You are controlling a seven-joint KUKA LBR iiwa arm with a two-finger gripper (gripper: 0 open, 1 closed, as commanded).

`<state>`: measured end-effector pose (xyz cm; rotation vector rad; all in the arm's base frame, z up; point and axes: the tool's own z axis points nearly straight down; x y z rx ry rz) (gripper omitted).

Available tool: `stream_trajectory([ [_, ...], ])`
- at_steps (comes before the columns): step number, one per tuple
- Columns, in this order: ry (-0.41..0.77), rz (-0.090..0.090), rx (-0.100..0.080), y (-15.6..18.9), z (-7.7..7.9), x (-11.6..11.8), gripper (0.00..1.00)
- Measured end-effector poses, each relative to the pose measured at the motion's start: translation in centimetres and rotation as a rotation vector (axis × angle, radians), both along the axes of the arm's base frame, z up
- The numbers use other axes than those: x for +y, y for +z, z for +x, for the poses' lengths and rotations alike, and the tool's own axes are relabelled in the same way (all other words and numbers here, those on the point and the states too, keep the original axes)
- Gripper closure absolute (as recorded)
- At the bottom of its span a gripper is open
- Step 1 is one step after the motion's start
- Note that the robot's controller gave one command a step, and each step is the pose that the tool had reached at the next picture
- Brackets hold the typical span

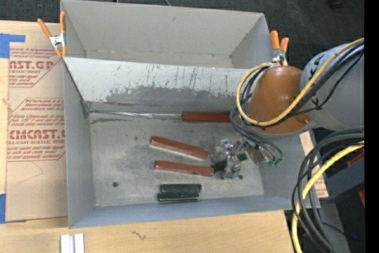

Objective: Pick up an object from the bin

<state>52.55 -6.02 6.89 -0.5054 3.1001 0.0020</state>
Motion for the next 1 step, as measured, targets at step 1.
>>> stream_trajectory([
  [1,0.000,-0.001,-0.003,2.60,0.08,0.08,1.00],
])
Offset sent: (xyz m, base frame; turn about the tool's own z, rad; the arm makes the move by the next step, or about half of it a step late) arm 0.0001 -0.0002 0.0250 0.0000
